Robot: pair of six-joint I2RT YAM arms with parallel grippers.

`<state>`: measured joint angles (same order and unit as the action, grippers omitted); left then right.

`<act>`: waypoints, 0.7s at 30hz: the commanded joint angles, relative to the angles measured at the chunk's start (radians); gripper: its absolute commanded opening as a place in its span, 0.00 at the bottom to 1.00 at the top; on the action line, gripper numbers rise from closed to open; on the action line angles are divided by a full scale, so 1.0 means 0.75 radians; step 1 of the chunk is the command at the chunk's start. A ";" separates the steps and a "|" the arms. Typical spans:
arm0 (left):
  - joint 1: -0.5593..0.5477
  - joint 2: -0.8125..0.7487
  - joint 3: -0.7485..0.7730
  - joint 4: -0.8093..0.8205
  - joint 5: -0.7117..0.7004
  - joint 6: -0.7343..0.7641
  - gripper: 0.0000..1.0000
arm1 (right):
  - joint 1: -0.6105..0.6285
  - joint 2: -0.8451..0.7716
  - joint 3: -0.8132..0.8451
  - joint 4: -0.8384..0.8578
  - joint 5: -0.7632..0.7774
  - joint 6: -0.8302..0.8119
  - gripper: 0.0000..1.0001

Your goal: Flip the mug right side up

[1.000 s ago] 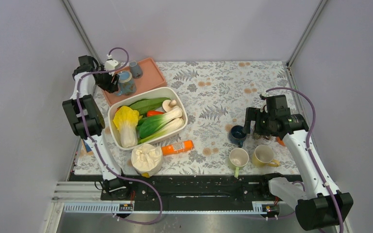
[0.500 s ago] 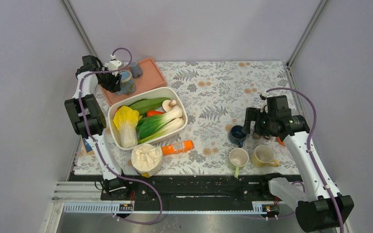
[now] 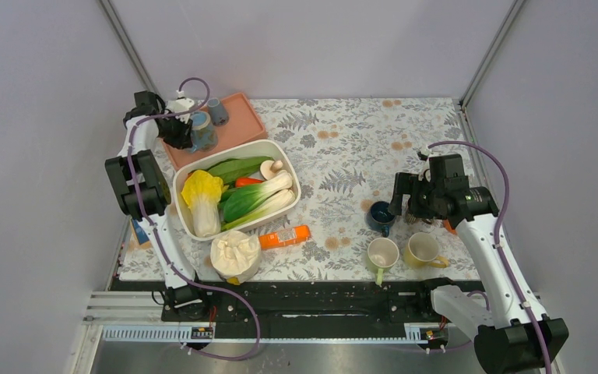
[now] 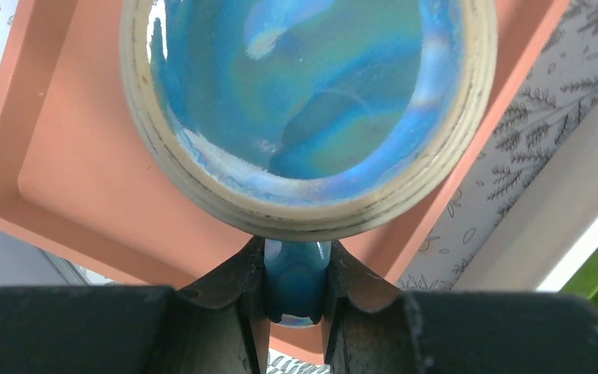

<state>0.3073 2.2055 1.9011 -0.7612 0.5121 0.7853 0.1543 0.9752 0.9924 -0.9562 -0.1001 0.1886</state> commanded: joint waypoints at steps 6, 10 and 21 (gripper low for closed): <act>0.042 -0.265 -0.094 0.374 0.033 -0.653 0.00 | 0.012 -0.060 0.136 0.068 -0.146 0.043 0.99; 0.052 -0.321 -0.126 0.424 0.189 -0.803 0.00 | 0.081 -0.075 0.137 0.208 -0.256 0.109 0.99; 0.054 -0.303 -0.048 0.432 0.265 -1.065 0.00 | 0.421 0.066 0.148 0.433 -0.251 0.197 0.99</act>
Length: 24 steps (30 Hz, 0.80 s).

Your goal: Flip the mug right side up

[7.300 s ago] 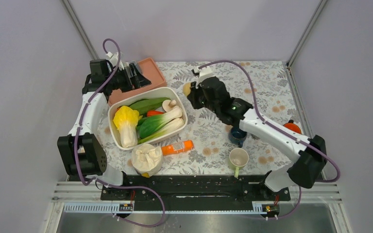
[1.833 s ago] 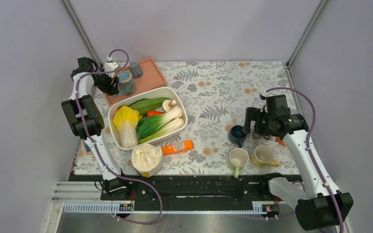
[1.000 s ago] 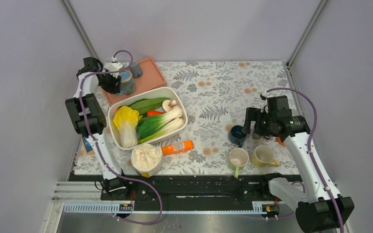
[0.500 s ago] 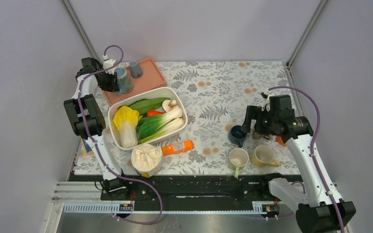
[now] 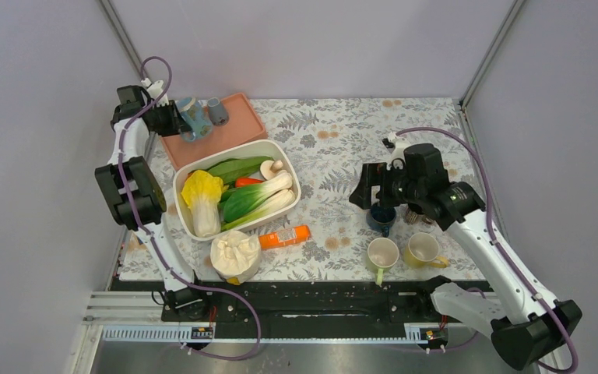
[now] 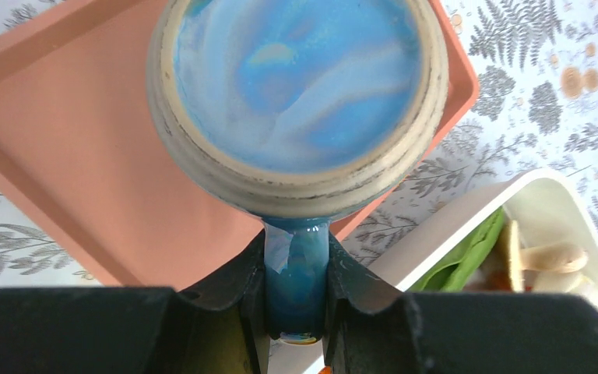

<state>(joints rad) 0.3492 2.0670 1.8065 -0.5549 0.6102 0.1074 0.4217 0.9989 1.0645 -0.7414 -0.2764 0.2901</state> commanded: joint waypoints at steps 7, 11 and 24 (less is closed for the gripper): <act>-0.002 -0.312 -0.078 0.303 0.294 -0.539 0.00 | 0.294 0.222 0.153 0.415 -0.066 0.142 0.99; -0.002 -0.431 -0.221 0.359 0.430 -0.724 0.00 | 0.409 0.377 0.195 0.697 -0.109 0.231 0.99; -0.045 -0.751 -0.671 0.561 0.718 -1.025 0.00 | 0.508 0.979 0.377 1.652 -0.083 0.809 0.99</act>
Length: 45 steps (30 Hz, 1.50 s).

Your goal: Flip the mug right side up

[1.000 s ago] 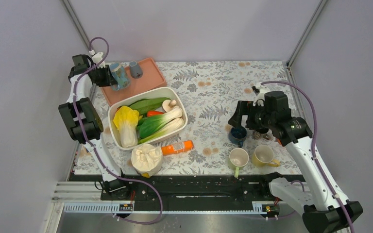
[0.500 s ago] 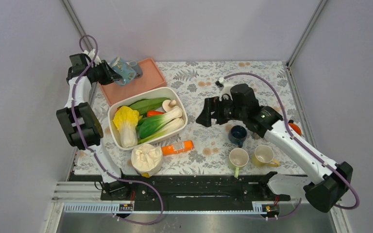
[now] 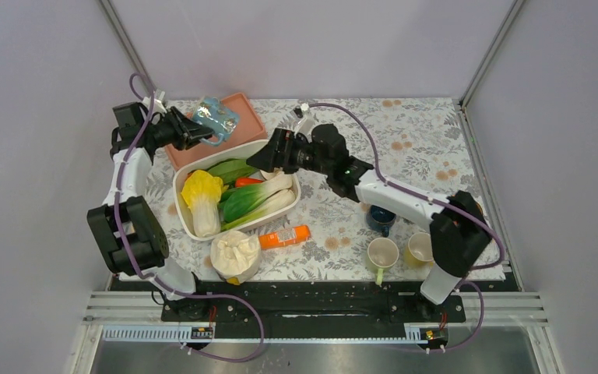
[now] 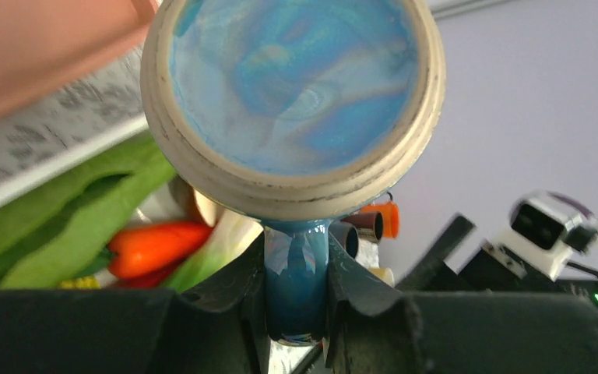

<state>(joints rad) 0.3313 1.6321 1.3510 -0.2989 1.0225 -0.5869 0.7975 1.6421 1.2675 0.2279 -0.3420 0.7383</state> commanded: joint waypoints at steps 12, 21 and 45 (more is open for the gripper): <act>-0.125 -0.315 -0.241 0.306 0.240 -0.203 0.00 | 0.001 0.439 0.362 0.401 0.061 0.376 1.00; -0.159 -0.308 -0.277 0.224 0.257 -0.132 0.00 | -0.032 0.371 0.407 0.312 0.147 0.233 0.98; -0.337 -0.242 -0.121 -0.214 0.125 0.315 0.67 | -0.172 -0.045 0.172 0.151 0.154 -0.194 0.00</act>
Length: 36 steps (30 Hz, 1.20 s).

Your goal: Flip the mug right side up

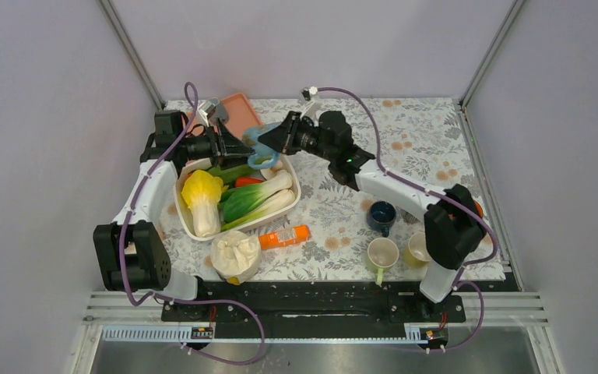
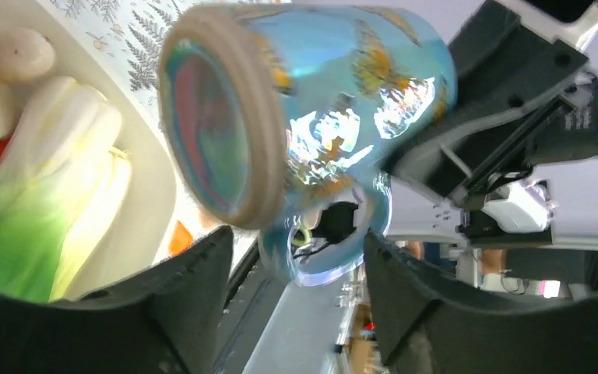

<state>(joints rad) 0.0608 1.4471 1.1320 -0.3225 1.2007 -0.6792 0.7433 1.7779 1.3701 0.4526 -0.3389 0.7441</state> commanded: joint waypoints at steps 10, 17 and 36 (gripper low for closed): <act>0.056 -0.013 0.320 -0.427 -0.358 0.822 0.77 | -0.167 -0.437 0.219 -1.060 0.470 -0.737 0.00; 0.059 -0.093 0.213 -0.384 -0.571 0.978 0.77 | -0.328 -0.586 0.273 -1.692 0.973 -0.790 0.00; 0.019 -0.208 0.069 -0.335 -0.650 1.107 0.79 | -1.695 -1.063 -0.237 -1.874 0.862 -0.531 0.00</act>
<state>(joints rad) 0.0761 1.3621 1.1877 -0.6163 0.7303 0.1070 -0.3771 1.0027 1.2213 -1.0080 0.3416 0.2916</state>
